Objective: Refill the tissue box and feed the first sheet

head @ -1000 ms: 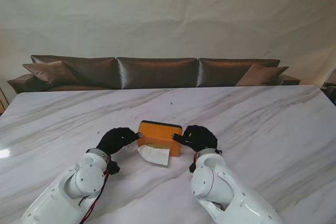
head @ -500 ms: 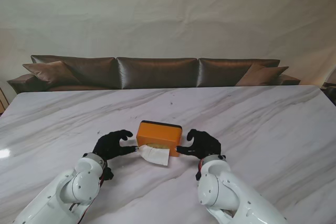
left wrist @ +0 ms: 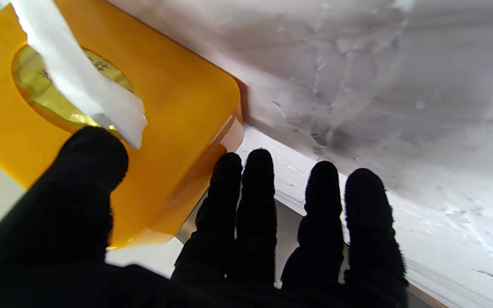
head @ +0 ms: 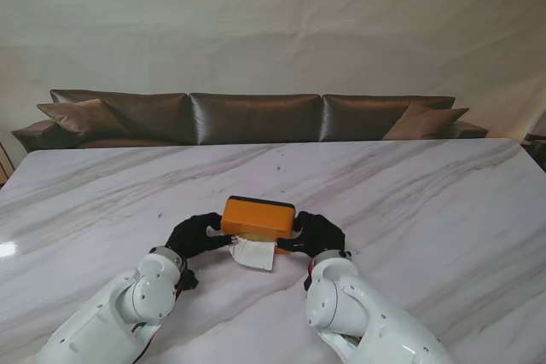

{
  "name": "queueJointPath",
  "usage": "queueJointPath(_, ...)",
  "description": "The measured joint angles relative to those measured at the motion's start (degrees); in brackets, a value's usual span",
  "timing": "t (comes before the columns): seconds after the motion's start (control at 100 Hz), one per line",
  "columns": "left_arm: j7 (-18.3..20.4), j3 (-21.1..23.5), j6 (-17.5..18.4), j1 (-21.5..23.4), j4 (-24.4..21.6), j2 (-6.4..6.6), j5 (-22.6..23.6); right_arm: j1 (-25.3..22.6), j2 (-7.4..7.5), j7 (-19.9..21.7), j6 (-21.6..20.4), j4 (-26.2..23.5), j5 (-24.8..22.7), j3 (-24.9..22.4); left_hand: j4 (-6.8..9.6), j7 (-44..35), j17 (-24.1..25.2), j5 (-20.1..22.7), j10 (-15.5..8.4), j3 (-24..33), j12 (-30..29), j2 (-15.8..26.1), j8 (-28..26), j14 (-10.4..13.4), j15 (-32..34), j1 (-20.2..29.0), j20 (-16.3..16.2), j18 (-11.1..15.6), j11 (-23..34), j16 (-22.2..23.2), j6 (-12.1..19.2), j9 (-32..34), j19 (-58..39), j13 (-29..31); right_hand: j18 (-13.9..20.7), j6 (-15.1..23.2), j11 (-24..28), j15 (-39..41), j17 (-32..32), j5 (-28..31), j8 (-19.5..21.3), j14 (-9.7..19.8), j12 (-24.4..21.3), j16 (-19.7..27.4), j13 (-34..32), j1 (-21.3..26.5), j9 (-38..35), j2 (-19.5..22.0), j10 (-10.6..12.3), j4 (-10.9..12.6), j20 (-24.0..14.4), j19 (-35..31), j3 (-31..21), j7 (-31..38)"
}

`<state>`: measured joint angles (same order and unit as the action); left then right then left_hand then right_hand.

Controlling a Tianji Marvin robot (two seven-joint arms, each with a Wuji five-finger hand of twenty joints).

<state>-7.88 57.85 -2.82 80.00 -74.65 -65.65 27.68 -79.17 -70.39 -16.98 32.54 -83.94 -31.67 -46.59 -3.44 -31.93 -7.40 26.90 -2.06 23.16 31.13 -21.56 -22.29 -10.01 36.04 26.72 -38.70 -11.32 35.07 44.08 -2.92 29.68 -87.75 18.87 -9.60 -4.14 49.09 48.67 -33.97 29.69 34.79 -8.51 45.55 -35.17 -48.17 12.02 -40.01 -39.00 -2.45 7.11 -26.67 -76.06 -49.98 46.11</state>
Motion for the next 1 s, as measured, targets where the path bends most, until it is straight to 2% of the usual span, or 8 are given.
queueJointPath(0.13, -1.28, -0.49, 0.64, -0.31, 0.47, -0.31, -0.51, 0.20, -0.76, -2.08, 0.00, 0.65, 0.56, 0.12, 0.00, -1.99, -1.35, 4.32, -0.05, -0.11, -0.26, 2.72, -0.58, -0.01, 1.59, 0.00, 0.00, 0.00, 1.31, 0.00, -1.02, 5.14, -0.61, 2.32, 0.00, -2.72, 0.58, 0.00, -0.92, 2.79, 0.02, 0.03, -0.01, 0.00, -1.59, 1.41, -3.09, -0.52, 0.01, 0.00, -0.46, -0.01, 1.12, 0.40)
queueJointPath(0.3, -2.66, -0.30, 0.66, 0.11, -0.21, -0.49, -0.42, 0.18, -1.43, -4.70, -0.08, 1.05, 0.92, -0.01, -0.18, -3.64, -4.11, 11.07, 1.11, -2.26, 0.89, 4.82, -1.33, 0.07, 4.20, -0.37, 0.00, 0.00, 3.43, 0.14, -1.28, 12.73, -1.71, 6.47, 0.00, -2.22, 1.30, 0.95, -3.36, 11.50, -0.55, 0.29, -0.04, -0.01, -5.44, 2.76, -11.48, -0.57, -0.27, -0.39, -0.47, -1.31, 2.05, 1.49)
queueJointPath(0.53, -3.70, 0.39, -0.16, 1.06, -2.63, -0.65, 0.50, -0.52, -1.96, -6.74, -0.12, 0.51, 0.44, -0.76, -0.21, -12.66, -7.71, 19.94, 3.87, -3.03, 4.26, 7.79, -5.50, 0.27, 8.28, -0.72, 0.00, 0.00, 9.25, 0.80, -1.90, 21.64, -2.51, 11.37, -0.04, 0.48, 2.77, 3.48, -8.07, 22.23, -6.36, 1.07, 0.22, -0.01, -11.95, 6.21, -21.96, -0.54, -0.78, -3.02, -0.43, -4.55, 2.52, 7.31)
queueJointPath(0.7, -3.89, 0.39, -1.69, 0.87, -3.17, -0.85, 1.17, -0.66, -2.22, -6.52, 0.58, -0.19, 1.35, -1.25, -0.21, -17.99, -10.25, 25.66, 4.69, -1.88, 5.75, 8.98, -8.18, 0.04, 11.02, 0.16, 0.00, 0.00, 12.11, 1.49, -0.92, 26.51, -3.49, 15.88, -0.66, 4.93, 3.37, 4.38, -10.63, 28.03, -8.30, 1.21, 0.51, -0.01, -15.53, 7.65, -26.75, 2.30, 0.77, -4.48, -0.43, -6.55, 3.64, 11.06)
queueJointPath(0.8, -3.95, 0.19, -2.50, 0.38, -2.72, -1.05, 1.17, -0.70, -2.57, -6.14, 1.83, -0.90, 3.04, -1.76, -0.21, -17.09, -10.34, 25.63, 4.69, -0.83, 5.76, 9.07, -8.12, -0.06, 10.87, 1.22, 0.00, 0.00, 11.05, 1.50, -0.04, 26.37, -4.40, 16.31, -0.77, 6.24, 3.37, 4.72, -11.13, 28.79, -8.59, 1.15, 0.52, -0.01, -16.19, 7.68, -27.59, 4.33, 0.90, -4.48, -0.37, -6.69, 4.20, 11.39)
queueJointPath(0.87, -3.71, 0.12, -3.24, -0.12, -2.02, -1.25, 0.88, -0.53, -2.63, -5.33, 2.55, -1.04, 2.91, -1.81, -0.21, -11.47, -9.31, 21.08, 4.47, -0.91, 4.69, 10.25, -5.32, -0.55, 8.89, 1.19, 0.00, 0.00, 8.33, 1.12, 0.36, 21.06, -4.40, 13.26, -0.80, 7.59, 3.27, 4.74, -11.13, 28.79, -8.60, 1.13, 0.52, -0.01, -16.19, 7.00, -27.60, 4.34, 0.92, -4.35, 0.18, -7.13, 3.53, 11.39)
queueJointPath(0.92, -3.24, 0.20, -3.74, -0.38, -1.63, -1.34, 0.10, -0.36, -2.63, -4.48, 2.76, -1.04, 2.80, -1.90, -0.09, -8.19, -8.14, 18.60, 4.47, -3.23, 3.81, 10.73, -3.57, -1.45, 7.72, 1.19, 0.00, 0.00, 6.71, 0.73, 0.74, 18.35, -5.27, 11.67, -0.80, 8.73, 2.82, 4.74, -11.13, 28.79, -8.68, 1.13, 0.52, -0.01, -16.19, 6.37, -27.60, 4.34, 0.93, -4.34, 0.22, -7.14, 3.53, 10.61)
queueJointPath(1.0, -2.47, 0.58, -4.26, -0.48, -1.39, -1.42, -0.87, -0.15, -2.62, -3.82, 2.92, -1.03, 2.88, -2.14, -0.06, -4.64, -6.99, 15.65, 4.47, -5.88, 2.84, 10.73, -1.98, -1.71, 7.04, 1.16, 0.00, 0.00, 5.38, 0.62, 3.68, 15.31, -5.27, 9.50, -0.81, 11.29, 2.62, 4.74, -11.11, 28.75, -8.56, 1.10, 0.52, -0.01, -16.18, 5.57, -27.42, 4.34, 0.98, -4.33, 0.29, -7.15, 3.50, 9.25)
